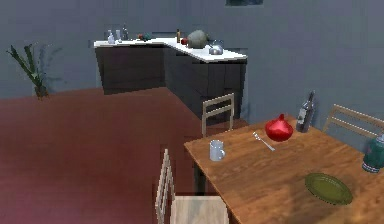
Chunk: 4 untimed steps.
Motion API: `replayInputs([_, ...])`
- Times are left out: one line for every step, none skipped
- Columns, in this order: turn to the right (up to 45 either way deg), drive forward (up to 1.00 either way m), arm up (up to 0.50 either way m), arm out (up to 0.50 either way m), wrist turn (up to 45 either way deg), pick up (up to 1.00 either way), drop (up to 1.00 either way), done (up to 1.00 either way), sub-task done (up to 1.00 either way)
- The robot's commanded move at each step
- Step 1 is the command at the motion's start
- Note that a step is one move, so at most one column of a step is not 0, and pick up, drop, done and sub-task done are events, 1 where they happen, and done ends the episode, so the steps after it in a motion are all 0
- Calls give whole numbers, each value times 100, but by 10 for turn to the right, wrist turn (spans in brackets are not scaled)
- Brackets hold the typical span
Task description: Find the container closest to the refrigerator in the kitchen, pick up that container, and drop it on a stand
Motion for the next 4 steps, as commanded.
replayInputs([0,0,0,0,450,0,0,0,0])
replayInputs([0,0,0,0,150,0,0,0,0])
replayInputs([0,0,-10,0,0,0,0,0,0])
replayInputs([0,0,-32,0,0,0,0,0,0])
